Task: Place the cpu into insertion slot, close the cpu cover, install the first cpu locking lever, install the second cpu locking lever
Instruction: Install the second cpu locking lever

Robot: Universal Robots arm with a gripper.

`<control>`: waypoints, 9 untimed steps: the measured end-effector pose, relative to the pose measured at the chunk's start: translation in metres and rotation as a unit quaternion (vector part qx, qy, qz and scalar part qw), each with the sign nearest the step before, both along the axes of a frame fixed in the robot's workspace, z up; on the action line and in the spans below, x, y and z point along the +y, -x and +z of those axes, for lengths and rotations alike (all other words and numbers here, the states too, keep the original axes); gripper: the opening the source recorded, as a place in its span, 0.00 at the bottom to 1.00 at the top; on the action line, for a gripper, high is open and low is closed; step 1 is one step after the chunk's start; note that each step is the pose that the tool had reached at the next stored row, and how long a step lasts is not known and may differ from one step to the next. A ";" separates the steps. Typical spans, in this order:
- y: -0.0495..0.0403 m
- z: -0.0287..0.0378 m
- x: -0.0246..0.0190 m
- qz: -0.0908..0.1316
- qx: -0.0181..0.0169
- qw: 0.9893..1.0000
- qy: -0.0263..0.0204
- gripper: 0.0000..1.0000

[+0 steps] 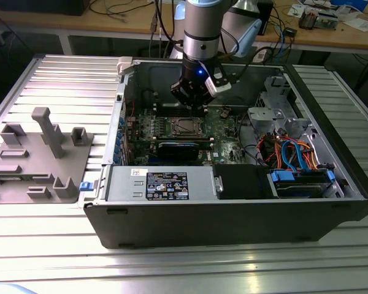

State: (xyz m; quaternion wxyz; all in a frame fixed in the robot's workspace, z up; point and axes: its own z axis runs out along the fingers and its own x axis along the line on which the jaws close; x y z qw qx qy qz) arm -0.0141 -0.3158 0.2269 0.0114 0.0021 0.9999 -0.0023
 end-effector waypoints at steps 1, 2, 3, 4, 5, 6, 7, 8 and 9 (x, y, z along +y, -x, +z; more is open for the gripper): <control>0.0000 0.0000 -0.0006 0.000 0.000 1.000 0.000 0.11; 0.0000 0.0000 -0.0009 0.000 0.000 1.000 0.000 0.11; 0.0000 0.0001 -0.0010 0.000 0.000 1.000 0.000 0.11; 0.0001 0.0005 -0.0011 0.000 0.000 1.000 0.000 0.11; 0.0000 0.0012 -0.0011 0.000 0.000 1.000 0.000 0.11; 0.0000 0.0024 -0.0011 0.000 0.000 1.000 0.000 0.11; 0.0000 0.0038 -0.0011 0.000 0.000 1.000 0.000 0.11; 0.0000 0.0051 -0.0011 0.000 0.000 1.000 0.000 0.11; 0.0000 0.0130 -0.0011 0.000 0.000 1.000 0.000 0.11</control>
